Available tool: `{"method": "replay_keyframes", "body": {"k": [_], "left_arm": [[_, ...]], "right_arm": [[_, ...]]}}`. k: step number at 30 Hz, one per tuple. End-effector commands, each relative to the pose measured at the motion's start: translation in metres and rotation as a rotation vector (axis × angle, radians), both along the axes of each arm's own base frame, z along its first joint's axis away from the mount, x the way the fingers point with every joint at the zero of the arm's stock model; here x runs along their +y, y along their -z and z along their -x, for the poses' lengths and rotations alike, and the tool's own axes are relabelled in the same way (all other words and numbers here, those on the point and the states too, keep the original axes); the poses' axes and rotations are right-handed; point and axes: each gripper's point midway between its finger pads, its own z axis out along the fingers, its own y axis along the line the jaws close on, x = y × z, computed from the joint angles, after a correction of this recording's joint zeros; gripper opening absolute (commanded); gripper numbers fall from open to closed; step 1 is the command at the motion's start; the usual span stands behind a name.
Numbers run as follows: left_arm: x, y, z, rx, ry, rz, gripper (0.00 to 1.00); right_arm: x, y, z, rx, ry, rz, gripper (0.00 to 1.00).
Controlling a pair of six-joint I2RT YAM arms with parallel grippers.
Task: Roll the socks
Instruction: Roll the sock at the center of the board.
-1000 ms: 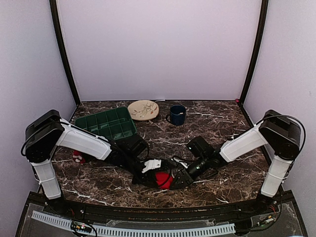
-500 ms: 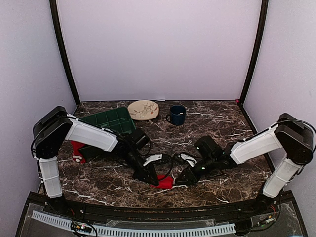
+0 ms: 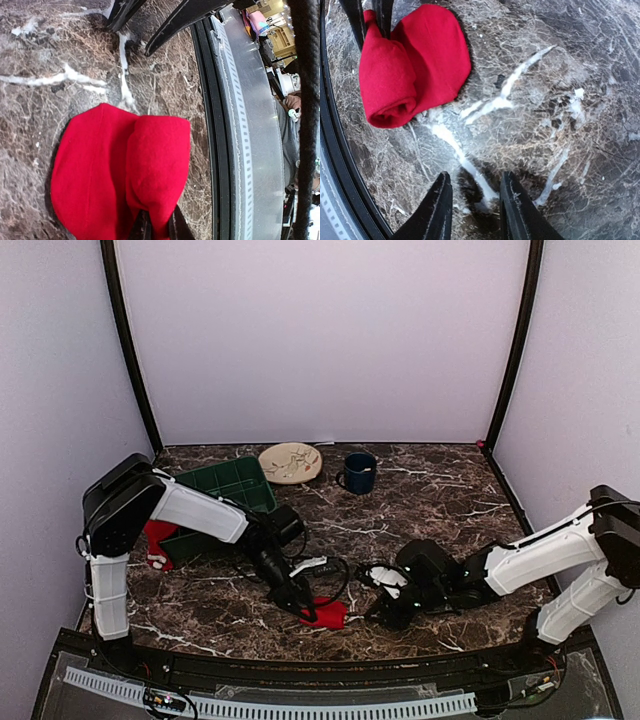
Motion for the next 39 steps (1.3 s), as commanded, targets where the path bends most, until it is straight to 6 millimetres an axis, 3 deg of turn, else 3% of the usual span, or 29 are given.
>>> {"method": "replay_keyframes", "body": {"k": [1,9,18,36,39], "left_arm": [[0.005,-0.002,0.009,0.085,-0.001,-0.015,0.0],[0.005,0.001,0.01,0.151,-0.002,-0.043,0.0],[0.0,0.0,0.006,0.203,-0.009,-0.049,0.0],[0.0,0.004,0.004,0.283,-0.003,-0.063,0.0],[-0.001,0.005,0.004,0.291,-0.004,-0.063,0.0]], "right_arm": [[-0.006,-0.007,-0.001,-0.105,0.035,0.027,0.3],[-0.001,-0.02,0.014,-0.208,-0.023,0.038,0.3],[0.025,-0.025,0.033,-0.317,-0.164,0.091,0.37],[0.069,-0.03,0.031,-0.46,-0.294,0.129,0.45],[0.072,-0.02,0.03,-0.464,-0.313,0.155,0.46]]}}
